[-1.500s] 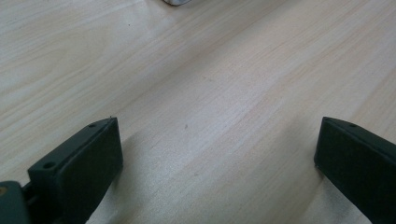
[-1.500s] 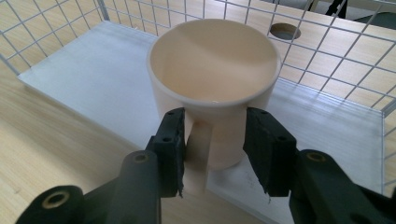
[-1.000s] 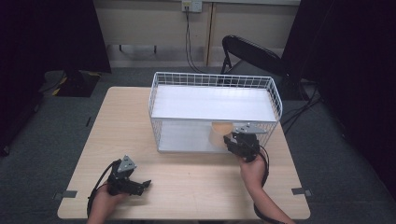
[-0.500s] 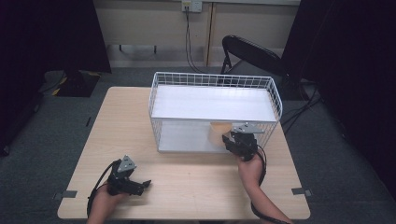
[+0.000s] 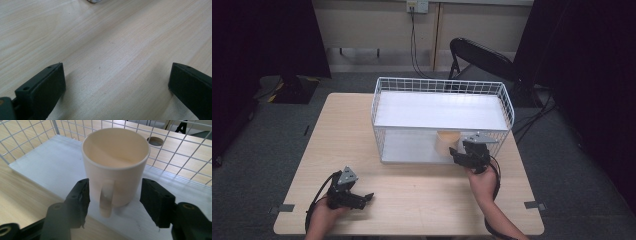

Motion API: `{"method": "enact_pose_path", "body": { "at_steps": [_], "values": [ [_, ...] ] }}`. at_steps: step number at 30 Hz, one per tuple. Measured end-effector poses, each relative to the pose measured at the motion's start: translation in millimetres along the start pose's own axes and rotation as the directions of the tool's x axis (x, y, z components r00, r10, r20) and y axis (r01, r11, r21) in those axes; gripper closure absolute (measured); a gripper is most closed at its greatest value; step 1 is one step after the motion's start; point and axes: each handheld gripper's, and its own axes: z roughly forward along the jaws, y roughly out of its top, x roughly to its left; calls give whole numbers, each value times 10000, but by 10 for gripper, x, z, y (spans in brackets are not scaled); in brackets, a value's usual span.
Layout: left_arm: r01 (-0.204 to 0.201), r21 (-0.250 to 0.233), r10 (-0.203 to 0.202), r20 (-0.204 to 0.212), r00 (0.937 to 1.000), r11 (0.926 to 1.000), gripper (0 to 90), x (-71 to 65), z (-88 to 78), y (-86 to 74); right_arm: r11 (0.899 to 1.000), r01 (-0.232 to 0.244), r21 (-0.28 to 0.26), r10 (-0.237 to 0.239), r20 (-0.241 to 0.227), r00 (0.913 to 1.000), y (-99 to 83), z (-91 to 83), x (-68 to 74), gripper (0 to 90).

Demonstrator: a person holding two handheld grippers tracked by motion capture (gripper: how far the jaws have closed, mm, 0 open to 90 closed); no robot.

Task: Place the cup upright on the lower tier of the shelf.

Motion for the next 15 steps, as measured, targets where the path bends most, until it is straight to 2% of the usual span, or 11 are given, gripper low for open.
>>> {"method": "enact_pose_path", "body": {
  "at_steps": [7,15],
  "values": [
    [1,0,-1,-3,10000,10000,5,0,0,0,9997,-37,260,44,-290,9996,-30,-34,-9,269],
    [0,-1,0,-1,10000,10000,5,0,0,0,9994,-76,342,91,-457,9989,-68,-87,-19,219]
  ]
}}
